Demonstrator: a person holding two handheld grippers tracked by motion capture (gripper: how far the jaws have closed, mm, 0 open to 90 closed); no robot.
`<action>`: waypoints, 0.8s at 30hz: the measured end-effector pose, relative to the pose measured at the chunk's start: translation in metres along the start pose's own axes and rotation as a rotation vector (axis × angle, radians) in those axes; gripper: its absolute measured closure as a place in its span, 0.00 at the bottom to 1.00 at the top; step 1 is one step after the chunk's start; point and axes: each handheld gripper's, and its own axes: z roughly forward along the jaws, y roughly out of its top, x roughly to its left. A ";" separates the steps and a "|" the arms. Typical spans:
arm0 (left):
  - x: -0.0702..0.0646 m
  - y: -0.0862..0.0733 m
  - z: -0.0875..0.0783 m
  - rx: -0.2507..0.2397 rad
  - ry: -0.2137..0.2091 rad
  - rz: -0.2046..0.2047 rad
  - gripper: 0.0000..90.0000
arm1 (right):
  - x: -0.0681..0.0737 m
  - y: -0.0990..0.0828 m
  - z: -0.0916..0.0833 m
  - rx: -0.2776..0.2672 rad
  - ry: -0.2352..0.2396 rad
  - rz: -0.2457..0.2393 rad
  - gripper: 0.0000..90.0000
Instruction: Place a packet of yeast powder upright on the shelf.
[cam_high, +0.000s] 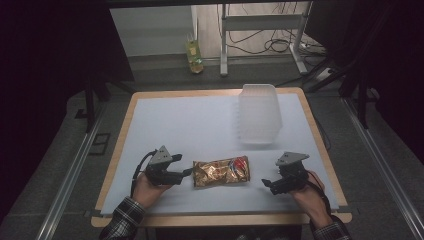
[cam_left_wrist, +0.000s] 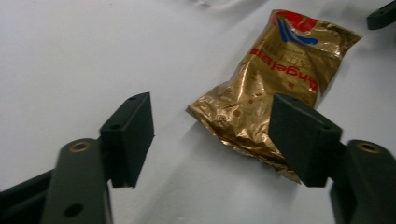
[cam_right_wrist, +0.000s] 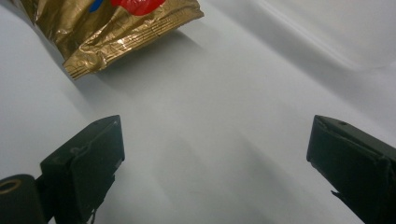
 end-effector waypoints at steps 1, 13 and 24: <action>0.000 0.000 0.000 -0.003 -0.008 -0.002 0.38 | 0.000 0.000 0.000 -0.003 0.000 -0.002 0.05; -0.008 0.008 0.004 -0.019 -0.041 0.025 0.69 | 0.002 0.001 0.000 -0.005 -0.008 -0.022 0.05; -0.011 0.011 0.020 0.011 -0.102 0.051 0.99 | 0.002 0.001 0.000 -0.009 -0.011 -0.032 0.05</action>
